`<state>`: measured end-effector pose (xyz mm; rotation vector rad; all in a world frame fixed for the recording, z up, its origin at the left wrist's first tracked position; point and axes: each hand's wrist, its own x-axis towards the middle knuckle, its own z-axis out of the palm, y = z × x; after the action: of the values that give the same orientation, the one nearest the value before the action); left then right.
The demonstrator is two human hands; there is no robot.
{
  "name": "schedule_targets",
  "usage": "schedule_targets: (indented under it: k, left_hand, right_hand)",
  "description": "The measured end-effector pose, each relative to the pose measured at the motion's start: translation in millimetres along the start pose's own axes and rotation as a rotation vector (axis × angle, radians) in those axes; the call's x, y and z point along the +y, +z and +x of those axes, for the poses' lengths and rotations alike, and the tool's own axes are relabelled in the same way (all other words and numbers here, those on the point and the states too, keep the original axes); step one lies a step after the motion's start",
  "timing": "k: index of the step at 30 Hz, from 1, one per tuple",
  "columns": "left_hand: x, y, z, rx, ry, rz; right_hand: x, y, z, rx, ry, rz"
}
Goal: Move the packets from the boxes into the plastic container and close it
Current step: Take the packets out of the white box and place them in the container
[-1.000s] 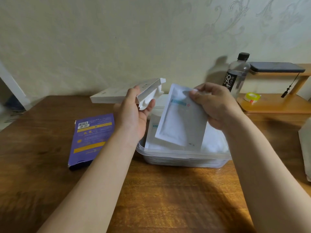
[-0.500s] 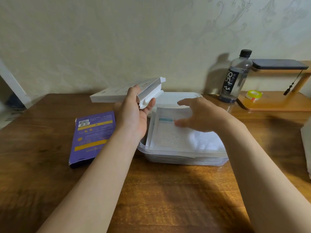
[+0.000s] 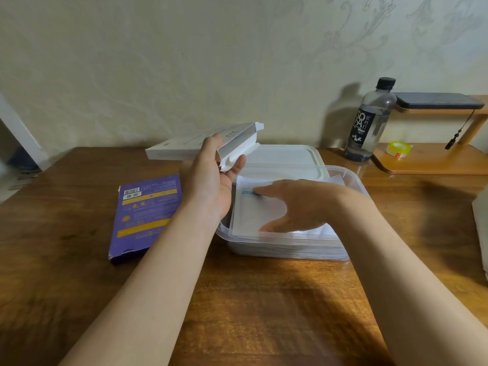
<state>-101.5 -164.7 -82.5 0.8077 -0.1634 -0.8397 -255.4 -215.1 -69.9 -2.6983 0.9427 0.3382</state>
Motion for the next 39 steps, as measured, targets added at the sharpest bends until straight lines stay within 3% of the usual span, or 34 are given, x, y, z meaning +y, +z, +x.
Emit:
schedule_targets:
  k: [29,39]
  left_hand:
    - [-1.6,-2.1,6.9,-0.054,-0.015,0.017]
    - [-1.2,-2.1,4.7,-0.062,-0.025,0.021]
  right_hand:
    - [-7.2,5.4,6.6,0.021,0.039,-0.010]
    - [-10.9,11.8,12.7,-0.061,0.051,-0.123]
